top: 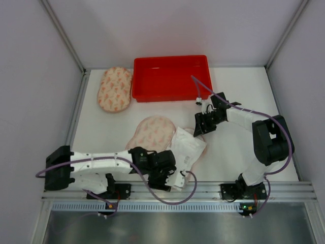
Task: Place the bra in the laundry bag and zip it closed
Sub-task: Adjust the bra in the laundry bag.
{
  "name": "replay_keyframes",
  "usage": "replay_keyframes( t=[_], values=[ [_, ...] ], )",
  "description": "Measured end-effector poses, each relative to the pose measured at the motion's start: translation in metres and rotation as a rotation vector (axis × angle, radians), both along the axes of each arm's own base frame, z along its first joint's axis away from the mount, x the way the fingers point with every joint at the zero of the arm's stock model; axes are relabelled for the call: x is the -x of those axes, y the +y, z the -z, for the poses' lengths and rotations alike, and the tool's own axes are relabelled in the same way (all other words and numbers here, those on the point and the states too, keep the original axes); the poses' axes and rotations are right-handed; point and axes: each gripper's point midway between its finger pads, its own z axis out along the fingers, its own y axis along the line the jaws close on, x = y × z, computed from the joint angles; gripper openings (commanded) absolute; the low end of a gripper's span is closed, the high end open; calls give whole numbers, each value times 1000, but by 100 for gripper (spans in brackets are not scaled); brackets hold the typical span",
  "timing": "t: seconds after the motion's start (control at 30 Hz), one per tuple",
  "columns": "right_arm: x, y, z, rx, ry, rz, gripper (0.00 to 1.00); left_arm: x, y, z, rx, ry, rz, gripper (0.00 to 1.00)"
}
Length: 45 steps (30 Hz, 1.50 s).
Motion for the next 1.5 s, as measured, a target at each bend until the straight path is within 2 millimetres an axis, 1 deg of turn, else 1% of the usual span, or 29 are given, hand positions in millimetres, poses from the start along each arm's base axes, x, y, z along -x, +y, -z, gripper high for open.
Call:
replay_keyframes(
  t=[0.03,0.07,0.13,0.2,0.27,0.37,0.47,0.57,0.73,0.83,1.0,1.17,1.33,1.5],
  values=[
    [0,0,0,0,0,0,51,2,5,4,17,-34,12,69],
    [0,0,0,0,0,1,51,4,10,6,49,-78,29,71],
    [0,-1,0,2,0,2,51,7,25,9,130,-169,68,72],
    [-1,-1,0,3,0,4,51,4,32,8,209,-262,105,71],
    [-1,-2,0,2,0,5,51,-5,29,6,262,-344,112,71],
    [-1,-2,0,3,0,6,51,-20,16,1,328,-450,104,70],
    [-1,-2,0,3,1,5,51,-24,8,-1,383,-517,124,70],
    [0,-2,1,4,6,6,51,-13,6,-2,460,-565,193,70],
    [2,-3,3,6,24,8,51,14,3,-6,547,-600,331,69],
    [3,-4,6,10,37,10,51,23,-2,-9,572,-618,376,67],
    [4,-4,6,10,39,10,51,21,-8,-1,549,-659,398,60],
    [5,-4,7,7,49,7,51,17,-7,6,546,-695,414,57],
    [6,-3,9,2,58,5,51,13,1,19,520,-727,448,52],
    [6,-3,9,2,59,6,51,11,3,22,520,-752,472,40]
  ],
)
